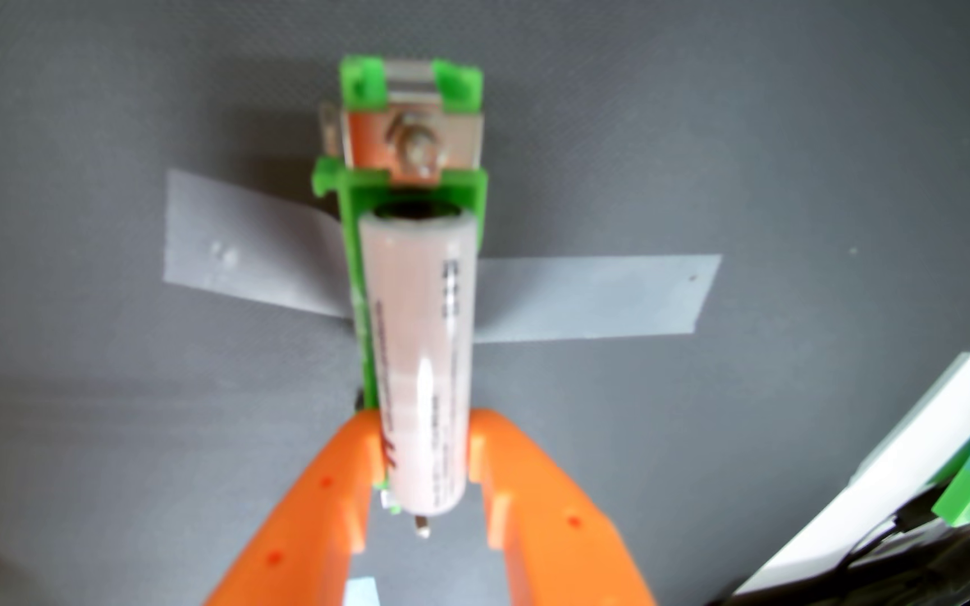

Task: Insert Battery

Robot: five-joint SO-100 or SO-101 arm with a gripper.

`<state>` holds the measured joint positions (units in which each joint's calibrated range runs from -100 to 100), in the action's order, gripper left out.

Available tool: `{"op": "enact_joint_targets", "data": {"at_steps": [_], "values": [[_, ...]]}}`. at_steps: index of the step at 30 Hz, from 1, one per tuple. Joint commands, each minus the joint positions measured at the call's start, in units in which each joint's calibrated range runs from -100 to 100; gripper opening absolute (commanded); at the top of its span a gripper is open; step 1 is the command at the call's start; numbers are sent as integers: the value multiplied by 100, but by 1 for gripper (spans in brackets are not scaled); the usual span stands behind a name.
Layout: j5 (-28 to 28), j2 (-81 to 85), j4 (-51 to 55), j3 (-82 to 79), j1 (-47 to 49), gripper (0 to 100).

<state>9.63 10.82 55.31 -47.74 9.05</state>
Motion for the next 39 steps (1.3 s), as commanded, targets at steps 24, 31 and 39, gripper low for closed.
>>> {"op": "enact_joint_targets", "data": {"at_steps": [24, 31, 39], "values": [[-21, 198, 23, 105, 110, 14], [-21, 207, 184, 159, 287, 14], [15, 207, 980, 861, 464, 13]]}}
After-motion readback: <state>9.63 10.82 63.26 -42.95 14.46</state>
